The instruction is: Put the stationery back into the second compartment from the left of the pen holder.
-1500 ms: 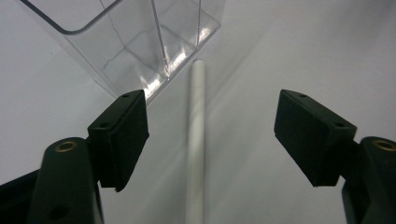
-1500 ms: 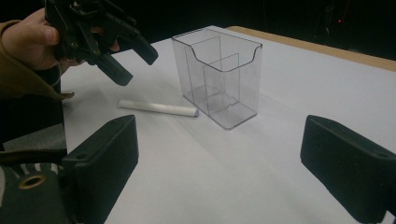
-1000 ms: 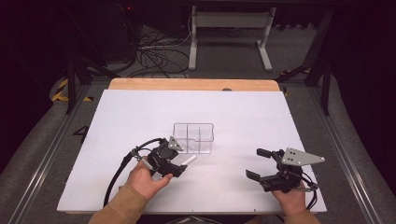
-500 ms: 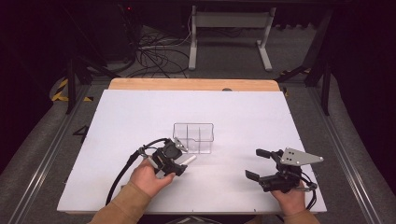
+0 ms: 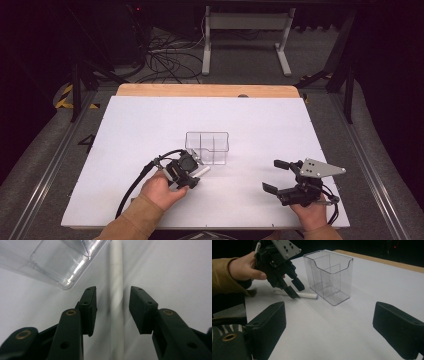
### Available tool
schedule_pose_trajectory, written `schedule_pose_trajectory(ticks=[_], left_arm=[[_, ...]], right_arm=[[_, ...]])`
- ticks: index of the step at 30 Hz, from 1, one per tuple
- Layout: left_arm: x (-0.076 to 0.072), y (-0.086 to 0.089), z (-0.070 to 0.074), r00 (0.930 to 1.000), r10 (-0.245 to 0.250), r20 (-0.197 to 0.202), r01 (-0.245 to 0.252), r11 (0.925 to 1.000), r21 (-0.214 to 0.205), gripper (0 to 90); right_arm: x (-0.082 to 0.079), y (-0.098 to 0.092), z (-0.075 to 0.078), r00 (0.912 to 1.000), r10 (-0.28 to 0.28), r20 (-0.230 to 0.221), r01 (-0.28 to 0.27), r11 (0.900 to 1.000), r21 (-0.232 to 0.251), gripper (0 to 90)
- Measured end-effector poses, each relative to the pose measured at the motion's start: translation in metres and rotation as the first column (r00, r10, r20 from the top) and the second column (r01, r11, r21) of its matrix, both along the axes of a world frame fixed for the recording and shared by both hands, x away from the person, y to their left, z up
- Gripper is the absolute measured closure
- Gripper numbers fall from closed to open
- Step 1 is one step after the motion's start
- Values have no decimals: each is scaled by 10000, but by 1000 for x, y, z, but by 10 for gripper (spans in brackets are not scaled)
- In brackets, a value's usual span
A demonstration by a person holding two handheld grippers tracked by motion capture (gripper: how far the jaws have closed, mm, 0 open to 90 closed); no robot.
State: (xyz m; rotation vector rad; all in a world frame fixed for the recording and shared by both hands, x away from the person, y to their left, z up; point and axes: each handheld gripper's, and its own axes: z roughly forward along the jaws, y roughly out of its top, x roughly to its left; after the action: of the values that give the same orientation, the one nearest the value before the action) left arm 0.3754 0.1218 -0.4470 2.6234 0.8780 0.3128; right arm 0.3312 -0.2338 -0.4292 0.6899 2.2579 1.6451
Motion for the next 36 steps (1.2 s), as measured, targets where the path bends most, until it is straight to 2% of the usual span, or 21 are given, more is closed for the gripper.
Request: schedule_pose_trajectory(ticks=[18, 36], left_arm=[[3, -4, 1, 9980, -458, -436, 462, 9989, 83, 733], [6, -6, 2, 9964, -521, -664, 533, 9985, 156, 781]], right_arm=[[1, 1, -1, 9999, 135, 7, -135, 9999, -99, 121], [1, 3, -4, 9998, 169, 42, -168, 9993, -321, 126]])
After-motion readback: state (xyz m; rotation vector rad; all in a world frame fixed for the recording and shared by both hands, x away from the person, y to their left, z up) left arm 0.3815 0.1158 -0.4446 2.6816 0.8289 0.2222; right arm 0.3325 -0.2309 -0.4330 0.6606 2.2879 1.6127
